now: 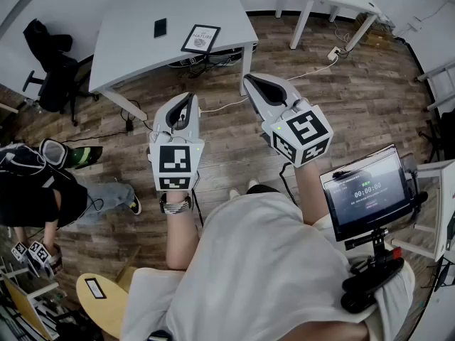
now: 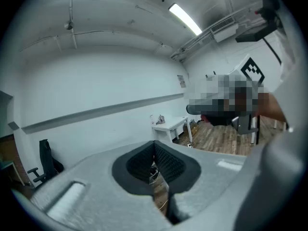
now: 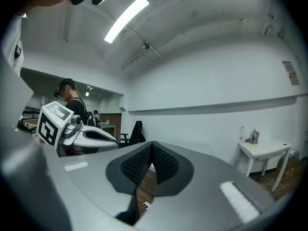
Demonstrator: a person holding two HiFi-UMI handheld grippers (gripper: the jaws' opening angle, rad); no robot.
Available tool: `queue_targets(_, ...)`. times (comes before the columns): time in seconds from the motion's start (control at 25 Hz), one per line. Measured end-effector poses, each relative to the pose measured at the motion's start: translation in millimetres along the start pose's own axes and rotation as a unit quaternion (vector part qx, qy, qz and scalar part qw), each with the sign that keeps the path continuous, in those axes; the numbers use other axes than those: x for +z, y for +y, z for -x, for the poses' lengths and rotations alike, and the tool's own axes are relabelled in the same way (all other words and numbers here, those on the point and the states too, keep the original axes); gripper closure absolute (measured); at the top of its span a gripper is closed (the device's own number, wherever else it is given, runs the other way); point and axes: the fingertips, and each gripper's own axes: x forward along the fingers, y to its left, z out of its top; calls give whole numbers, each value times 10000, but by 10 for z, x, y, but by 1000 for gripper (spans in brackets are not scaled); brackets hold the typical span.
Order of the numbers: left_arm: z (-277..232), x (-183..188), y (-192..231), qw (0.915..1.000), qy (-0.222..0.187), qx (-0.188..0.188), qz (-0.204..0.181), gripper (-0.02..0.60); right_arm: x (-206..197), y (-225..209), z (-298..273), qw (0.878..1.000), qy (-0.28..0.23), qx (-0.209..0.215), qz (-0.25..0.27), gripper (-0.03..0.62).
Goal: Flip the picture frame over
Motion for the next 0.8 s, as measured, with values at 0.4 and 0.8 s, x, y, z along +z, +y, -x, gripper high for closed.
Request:
queue_targets(0.4,-19,-32,25,9999,60,9,-80,577,88,28,-7,9995,-226,78,-204,592)
queue_targets(0.8,-152,-213,50,9997,194,-115,-58,577,-62,-54,-101,9995,-112,-17,-279,592)
